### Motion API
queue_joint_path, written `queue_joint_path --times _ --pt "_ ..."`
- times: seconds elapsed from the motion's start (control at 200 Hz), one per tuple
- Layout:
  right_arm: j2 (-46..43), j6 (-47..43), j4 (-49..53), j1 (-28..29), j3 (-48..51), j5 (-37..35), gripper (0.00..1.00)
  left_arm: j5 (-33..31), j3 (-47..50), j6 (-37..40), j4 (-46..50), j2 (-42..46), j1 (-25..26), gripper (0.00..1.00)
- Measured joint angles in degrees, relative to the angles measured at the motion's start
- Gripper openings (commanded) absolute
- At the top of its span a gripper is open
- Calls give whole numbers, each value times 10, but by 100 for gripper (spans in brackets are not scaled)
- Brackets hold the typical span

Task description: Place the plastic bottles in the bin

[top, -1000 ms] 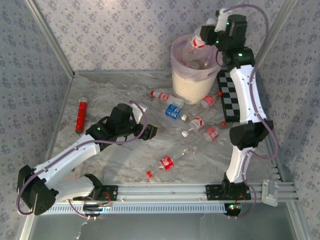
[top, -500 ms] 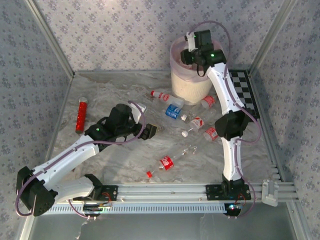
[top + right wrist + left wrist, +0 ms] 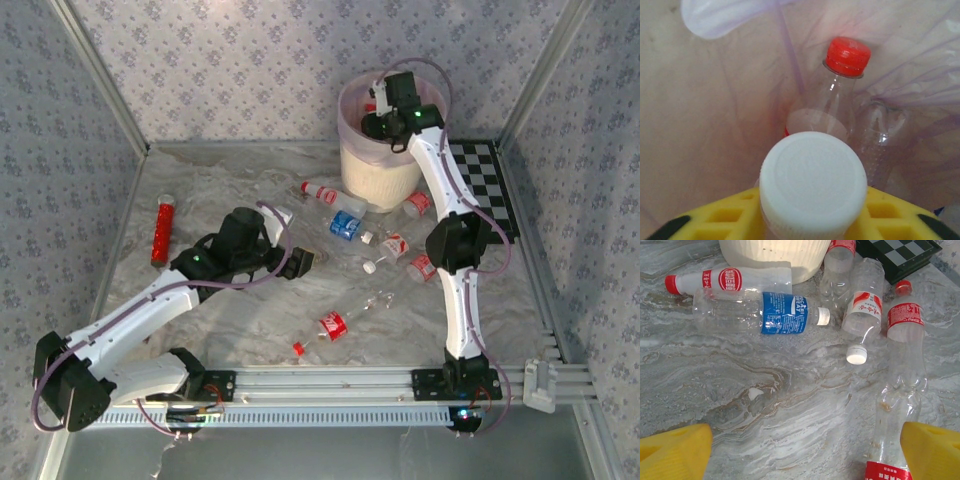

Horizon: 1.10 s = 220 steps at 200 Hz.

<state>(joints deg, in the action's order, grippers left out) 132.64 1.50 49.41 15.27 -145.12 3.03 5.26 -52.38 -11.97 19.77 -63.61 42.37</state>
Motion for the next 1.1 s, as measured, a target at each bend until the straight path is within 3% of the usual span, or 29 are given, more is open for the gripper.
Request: queue_joint_path --times 0.135,0.32,0.555,0.705,0.94,1.1 --pt "-1 10 9 -5 0 15 83 -2 0 -10 0 -11 0 98" --pt "-28 14 27 -14 -1 32 100 -9 -2 -46 -2 -42 -7 99" --pt "-155 15 30 -54 12 48 100 -17 -43 -96 -1 -122 -12 100" --pt "-244 17 28 -87 49 58 100 -7 -94 -70 12 -178 3 100" --pt "-428 46 -10 -101 334 60 100 71 -156 76 112 -237 92 100" --pt "-521 78 -29 -126 494 62 100 116 -149 131 191 -239 129 100"
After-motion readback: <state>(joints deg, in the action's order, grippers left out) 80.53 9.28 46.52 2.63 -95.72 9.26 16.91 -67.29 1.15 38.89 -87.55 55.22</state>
